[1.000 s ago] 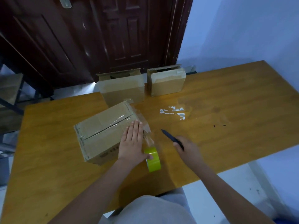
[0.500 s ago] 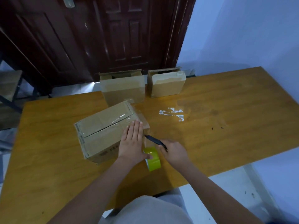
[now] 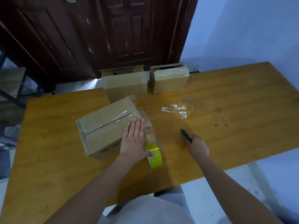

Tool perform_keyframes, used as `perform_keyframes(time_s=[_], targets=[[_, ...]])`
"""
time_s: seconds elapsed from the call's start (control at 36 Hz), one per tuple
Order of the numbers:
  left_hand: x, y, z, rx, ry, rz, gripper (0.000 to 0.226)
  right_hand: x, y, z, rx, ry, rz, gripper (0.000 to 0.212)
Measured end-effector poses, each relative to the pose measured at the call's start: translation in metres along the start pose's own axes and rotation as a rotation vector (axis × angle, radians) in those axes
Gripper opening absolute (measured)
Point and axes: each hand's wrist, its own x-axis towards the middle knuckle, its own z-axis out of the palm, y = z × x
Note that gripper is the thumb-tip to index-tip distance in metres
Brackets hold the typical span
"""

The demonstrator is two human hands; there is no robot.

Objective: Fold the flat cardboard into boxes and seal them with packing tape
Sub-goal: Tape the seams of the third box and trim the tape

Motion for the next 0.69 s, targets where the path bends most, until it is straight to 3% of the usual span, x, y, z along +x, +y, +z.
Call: perform_keyframes(time_s=[0.11,0.22,0.33,0.39,0.44,0.5,0.64,0.69], targets=[[0.000,0.000,0.000,-0.008,0.002,-0.001,0.134,0.004,-0.003,0.008,-0.033,0.027,0.025,0.043],[0.000,0.001,0.000,-0.015,0.025,-0.002,0.134,-0.007,-0.033,0.017,0.326,0.122,-0.203,0.060],[0.001,0.000,-0.001,-0.030,0.021,0.007,0.133,-0.036,-0.079,0.023,0.722,-0.207,-0.321,0.071],[0.001,-0.002,0.001,-0.043,0.081,0.025,0.138,-0.043,-0.095,0.032,0.761,-0.332,-0.340,0.057],[0.003,-0.003,0.005,-0.057,0.121,0.031,0.144,-0.045,-0.104,0.043,0.743,-0.269,-0.327,0.031],[0.005,-0.006,0.010,-0.056,0.125,0.042,0.141,-0.045,-0.106,0.054,0.766,-0.172,-0.282,0.017],[0.007,-0.016,0.009,-0.081,0.336,0.109,0.085,-0.049,-0.106,0.060,0.855,-0.112,-0.230,0.008],[0.012,-0.022,0.008,-0.129,0.422,0.132,0.064,-0.050,-0.106,0.060,0.877,-0.105,-0.228,0.015]])
